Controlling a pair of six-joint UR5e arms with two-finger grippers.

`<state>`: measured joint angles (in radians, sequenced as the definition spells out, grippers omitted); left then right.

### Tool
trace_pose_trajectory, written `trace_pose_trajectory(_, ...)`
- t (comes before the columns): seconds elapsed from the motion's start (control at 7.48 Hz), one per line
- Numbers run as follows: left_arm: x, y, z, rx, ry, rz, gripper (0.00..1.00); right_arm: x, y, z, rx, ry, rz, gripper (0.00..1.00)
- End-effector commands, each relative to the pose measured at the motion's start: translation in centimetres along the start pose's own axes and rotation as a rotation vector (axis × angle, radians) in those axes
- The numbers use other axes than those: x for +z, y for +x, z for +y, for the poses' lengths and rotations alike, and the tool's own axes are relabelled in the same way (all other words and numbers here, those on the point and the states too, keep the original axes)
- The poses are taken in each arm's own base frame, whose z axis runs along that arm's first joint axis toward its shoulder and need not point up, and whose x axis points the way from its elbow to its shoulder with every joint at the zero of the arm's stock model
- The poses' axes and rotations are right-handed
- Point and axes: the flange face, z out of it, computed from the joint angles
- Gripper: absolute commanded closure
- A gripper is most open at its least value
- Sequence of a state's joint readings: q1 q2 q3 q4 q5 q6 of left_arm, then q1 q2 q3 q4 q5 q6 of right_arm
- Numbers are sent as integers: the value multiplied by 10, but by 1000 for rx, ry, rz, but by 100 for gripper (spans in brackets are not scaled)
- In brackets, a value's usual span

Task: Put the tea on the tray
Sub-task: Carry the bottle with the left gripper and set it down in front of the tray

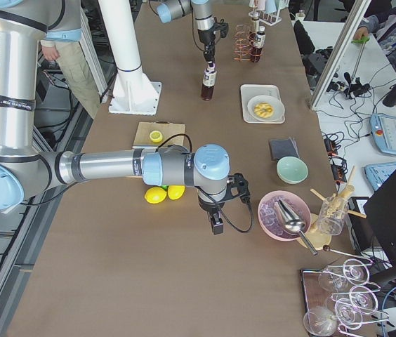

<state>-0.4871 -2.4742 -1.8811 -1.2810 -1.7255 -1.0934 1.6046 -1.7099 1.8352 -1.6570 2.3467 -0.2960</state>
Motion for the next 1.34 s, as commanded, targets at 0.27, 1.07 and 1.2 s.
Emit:
trace_pose_trajectory(0.27, 19, 13, 21, 18, -24, 5, 100, 1, 1, 2, 5, -4, -1, 0)
trace_pose_trajectory(1.07, 22, 14, 30, -5, 5, 3, 10, -3, -9, -4, -3, 28, -73, 0)
trace_pose_trajectory(1.2, 10, 15, 30, -17, 12, 27, 9, -15, -19, -15, -8, 53, -68, 0)
